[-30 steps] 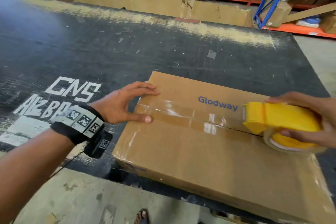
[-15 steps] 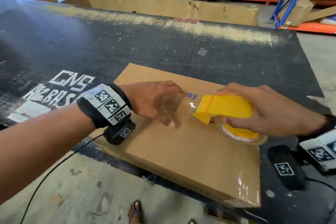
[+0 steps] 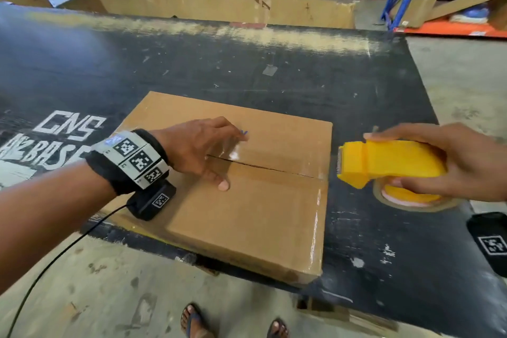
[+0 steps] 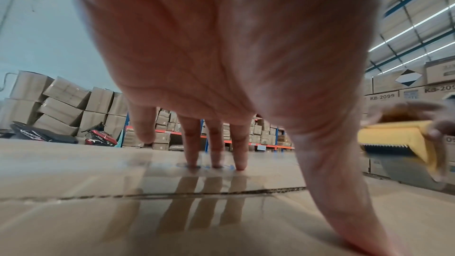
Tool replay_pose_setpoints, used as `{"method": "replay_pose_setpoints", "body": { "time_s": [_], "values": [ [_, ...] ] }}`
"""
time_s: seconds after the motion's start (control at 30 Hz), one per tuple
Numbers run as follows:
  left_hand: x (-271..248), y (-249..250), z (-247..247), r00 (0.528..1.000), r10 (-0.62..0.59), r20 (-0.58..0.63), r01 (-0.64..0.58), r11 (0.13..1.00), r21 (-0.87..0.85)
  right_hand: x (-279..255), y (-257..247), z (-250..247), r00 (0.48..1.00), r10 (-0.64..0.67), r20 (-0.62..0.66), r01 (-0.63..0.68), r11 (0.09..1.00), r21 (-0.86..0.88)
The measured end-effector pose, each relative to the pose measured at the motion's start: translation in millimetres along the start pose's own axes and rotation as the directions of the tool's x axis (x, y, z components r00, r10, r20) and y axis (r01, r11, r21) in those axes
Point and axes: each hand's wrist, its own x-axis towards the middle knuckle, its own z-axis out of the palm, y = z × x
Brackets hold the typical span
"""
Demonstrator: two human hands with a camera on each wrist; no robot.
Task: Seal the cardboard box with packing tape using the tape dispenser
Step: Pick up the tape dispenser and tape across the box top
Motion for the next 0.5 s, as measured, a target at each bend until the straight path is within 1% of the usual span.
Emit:
{"method": "replay_pose_setpoints", "body": {
  "time_s": [0.07,0.13,0.2,0.3,0.37,0.4,0.43,0.47,0.5],
  "values": [
    [0.3,0.3,-2.6,1.000,0.006,0.009,-0.006,1.000,-0.014,-22.9,20.1,3.1,0.997,0.073,-0.022,-0.073,0.997,-0.035],
    [1.7,0.9,-4.8,1.000,0.005,0.024,-0.004,1.000,-0.016,-32.6,30.7,9.9,0.995,0.103,-0.018,-0.103,0.995,-0.015],
    [2.1,2.1,-7.1,0.999,0.010,0.039,-0.009,1.000,-0.019,-30.6,37.5,18.2,0.997,0.079,-0.004,-0.079,0.996,-0.030],
    [2.2,6.4,-12.0,0.998,-0.003,0.070,0.002,1.000,0.006,-14.5,54.1,38.1,0.994,0.076,0.074,-0.071,0.995,-0.066],
    [4.3,14.3,-16.2,0.996,0.003,0.092,-0.007,0.999,0.037,-3.5,62.3,53.8,0.995,0.064,0.081,-0.059,0.997,-0.059],
    [6.3,23.2,-17.9,0.996,0.046,0.078,-0.049,0.998,0.035,1.3,62.6,60.5,0.994,0.065,0.085,-0.060,0.996,-0.060],
    [9.4,35.7,-17.9,0.991,0.128,0.042,-0.128,0.992,0.008,6.3,62.5,65.3,0.994,0.062,0.088,-0.056,0.996,-0.067],
    [13.8,52.6,-16.4,0.972,0.236,-0.009,-0.236,0.971,-0.035,11.8,61.2,69.3,0.994,0.061,0.093,-0.057,0.997,-0.049],
    [19.7,72.3,-13.0,0.935,0.350,-0.053,-0.353,0.933,-0.070,17.4,60.4,71.6,0.992,0.068,0.106,-0.066,0.998,-0.017]
  ]
}}
